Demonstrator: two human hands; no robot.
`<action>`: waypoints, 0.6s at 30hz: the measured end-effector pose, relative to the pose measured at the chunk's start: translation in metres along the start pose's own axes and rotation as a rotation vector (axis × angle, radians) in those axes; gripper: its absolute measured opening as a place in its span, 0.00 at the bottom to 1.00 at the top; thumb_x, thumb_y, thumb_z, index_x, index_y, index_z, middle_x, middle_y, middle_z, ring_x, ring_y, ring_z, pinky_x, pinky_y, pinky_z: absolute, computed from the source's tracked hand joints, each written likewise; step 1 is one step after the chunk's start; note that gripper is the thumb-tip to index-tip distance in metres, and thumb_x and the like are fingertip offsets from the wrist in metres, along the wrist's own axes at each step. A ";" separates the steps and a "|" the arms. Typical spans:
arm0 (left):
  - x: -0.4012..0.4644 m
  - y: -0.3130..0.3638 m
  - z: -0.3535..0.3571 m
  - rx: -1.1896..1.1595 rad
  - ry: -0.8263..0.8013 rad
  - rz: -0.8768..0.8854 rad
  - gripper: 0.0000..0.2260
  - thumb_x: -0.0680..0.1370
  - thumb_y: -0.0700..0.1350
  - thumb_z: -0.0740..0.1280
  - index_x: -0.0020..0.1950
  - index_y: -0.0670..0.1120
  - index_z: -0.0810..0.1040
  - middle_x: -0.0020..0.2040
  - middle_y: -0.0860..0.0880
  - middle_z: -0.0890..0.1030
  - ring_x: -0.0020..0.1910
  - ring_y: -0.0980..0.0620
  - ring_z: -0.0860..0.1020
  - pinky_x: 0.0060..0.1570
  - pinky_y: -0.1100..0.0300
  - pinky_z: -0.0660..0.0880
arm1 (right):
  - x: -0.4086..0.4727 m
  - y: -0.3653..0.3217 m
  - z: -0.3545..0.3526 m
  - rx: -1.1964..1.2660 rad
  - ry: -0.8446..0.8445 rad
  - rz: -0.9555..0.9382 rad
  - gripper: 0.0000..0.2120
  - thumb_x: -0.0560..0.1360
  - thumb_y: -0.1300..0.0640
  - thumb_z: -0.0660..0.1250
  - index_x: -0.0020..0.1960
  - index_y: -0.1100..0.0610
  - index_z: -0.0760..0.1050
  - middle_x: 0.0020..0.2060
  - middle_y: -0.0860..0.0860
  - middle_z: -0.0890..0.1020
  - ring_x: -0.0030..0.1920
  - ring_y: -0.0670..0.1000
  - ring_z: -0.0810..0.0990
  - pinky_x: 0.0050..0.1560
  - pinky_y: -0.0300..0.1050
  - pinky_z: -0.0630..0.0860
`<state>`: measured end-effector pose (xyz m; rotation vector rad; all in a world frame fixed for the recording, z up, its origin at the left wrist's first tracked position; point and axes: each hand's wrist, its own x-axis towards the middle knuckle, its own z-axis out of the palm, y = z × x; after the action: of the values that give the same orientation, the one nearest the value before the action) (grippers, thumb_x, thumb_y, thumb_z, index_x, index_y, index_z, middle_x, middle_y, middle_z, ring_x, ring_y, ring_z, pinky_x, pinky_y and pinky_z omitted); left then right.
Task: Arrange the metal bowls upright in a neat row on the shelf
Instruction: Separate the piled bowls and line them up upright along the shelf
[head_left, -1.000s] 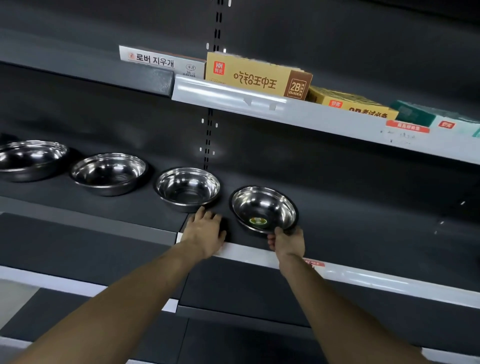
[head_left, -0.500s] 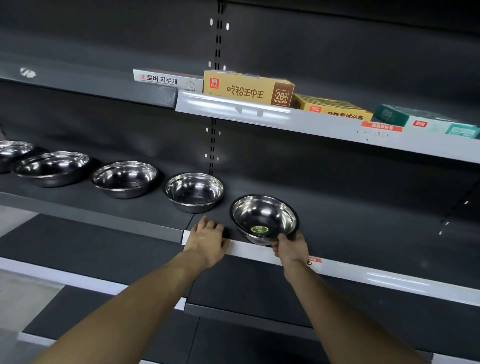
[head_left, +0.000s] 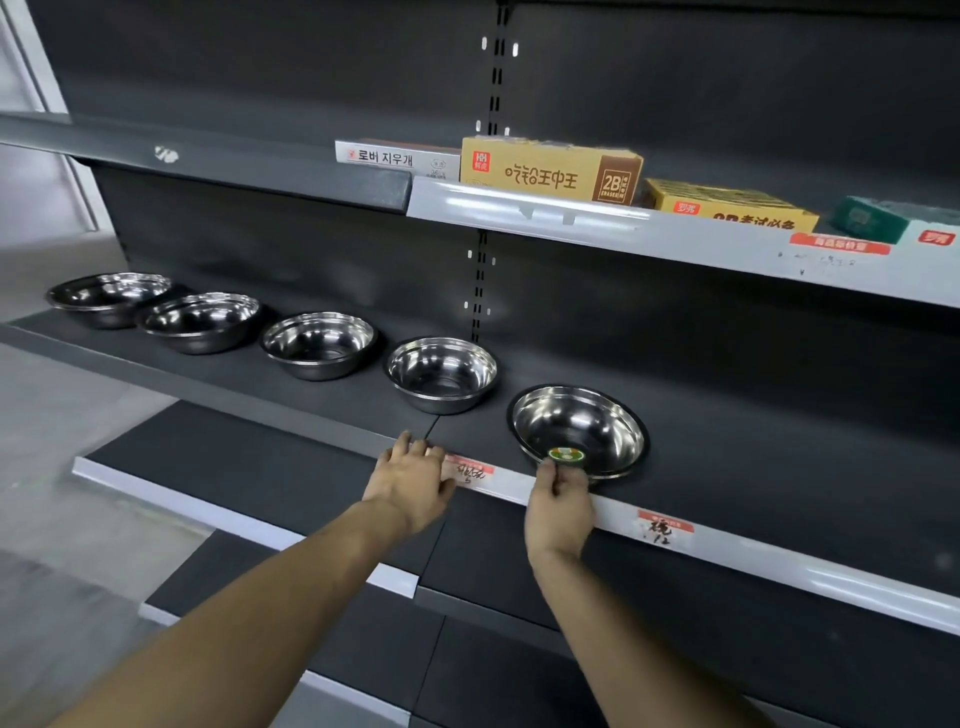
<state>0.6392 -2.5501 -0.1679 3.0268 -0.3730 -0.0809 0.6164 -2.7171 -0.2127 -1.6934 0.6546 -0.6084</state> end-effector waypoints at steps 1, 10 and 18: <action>-0.001 -0.006 -0.001 0.001 -0.001 -0.010 0.25 0.83 0.55 0.55 0.78 0.46 0.61 0.77 0.45 0.63 0.80 0.43 0.52 0.77 0.49 0.55 | -0.004 0.000 0.008 -0.017 -0.078 -0.009 0.09 0.80 0.50 0.63 0.45 0.55 0.73 0.37 0.50 0.80 0.46 0.57 0.80 0.44 0.42 0.66; 0.027 -0.072 -0.005 -0.058 0.036 -0.007 0.24 0.83 0.54 0.56 0.78 0.48 0.61 0.79 0.46 0.59 0.80 0.42 0.50 0.77 0.47 0.53 | -0.010 -0.020 0.087 0.093 -0.356 0.190 0.13 0.79 0.54 0.66 0.61 0.59 0.74 0.40 0.56 0.84 0.30 0.49 0.76 0.28 0.41 0.73; 0.085 -0.145 0.004 -0.068 0.069 0.154 0.26 0.83 0.54 0.56 0.79 0.47 0.58 0.79 0.47 0.59 0.80 0.43 0.52 0.77 0.50 0.53 | -0.001 -0.045 0.176 0.367 -0.200 0.343 0.30 0.79 0.54 0.68 0.77 0.53 0.59 0.39 0.56 0.82 0.27 0.52 0.77 0.21 0.38 0.70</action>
<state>0.7560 -2.4313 -0.1893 2.9131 -0.5821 0.0211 0.7433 -2.5869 -0.2047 -1.2442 0.6274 -0.2876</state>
